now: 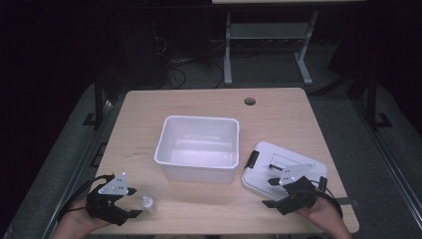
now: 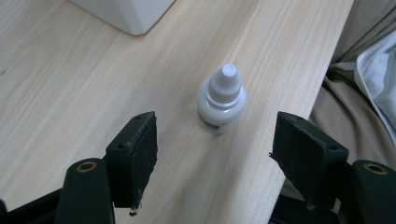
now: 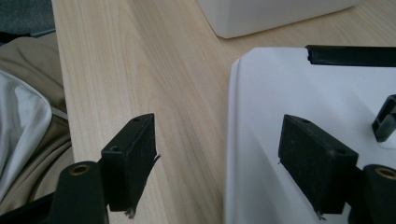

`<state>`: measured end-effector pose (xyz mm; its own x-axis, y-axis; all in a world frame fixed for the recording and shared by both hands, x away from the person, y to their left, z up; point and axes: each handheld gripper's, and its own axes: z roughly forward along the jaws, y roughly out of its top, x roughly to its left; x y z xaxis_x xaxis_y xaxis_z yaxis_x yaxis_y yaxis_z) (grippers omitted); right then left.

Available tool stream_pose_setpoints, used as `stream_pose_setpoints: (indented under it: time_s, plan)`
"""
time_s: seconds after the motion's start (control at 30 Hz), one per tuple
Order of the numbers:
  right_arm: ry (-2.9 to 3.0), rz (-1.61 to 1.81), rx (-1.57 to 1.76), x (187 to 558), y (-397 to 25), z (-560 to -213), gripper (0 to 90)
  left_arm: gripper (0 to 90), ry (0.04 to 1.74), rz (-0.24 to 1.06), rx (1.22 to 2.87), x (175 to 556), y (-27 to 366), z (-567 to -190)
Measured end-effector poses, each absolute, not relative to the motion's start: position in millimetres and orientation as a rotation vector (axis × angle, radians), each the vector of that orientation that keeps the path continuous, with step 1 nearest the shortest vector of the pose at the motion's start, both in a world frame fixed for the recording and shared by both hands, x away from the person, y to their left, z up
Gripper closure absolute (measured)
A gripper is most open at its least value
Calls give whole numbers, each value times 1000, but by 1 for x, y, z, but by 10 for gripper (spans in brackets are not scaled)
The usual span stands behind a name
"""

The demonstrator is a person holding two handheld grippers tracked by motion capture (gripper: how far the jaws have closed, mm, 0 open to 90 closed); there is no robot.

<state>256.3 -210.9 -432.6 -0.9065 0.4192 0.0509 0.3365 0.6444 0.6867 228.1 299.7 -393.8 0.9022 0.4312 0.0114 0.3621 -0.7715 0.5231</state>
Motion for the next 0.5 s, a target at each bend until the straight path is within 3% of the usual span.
stream_pose_setpoints:
  time_s: [0.5]
  plan:
    - [2740,1102,631,253,-214,-431,274,342,523,170,2605,236,281,-395]
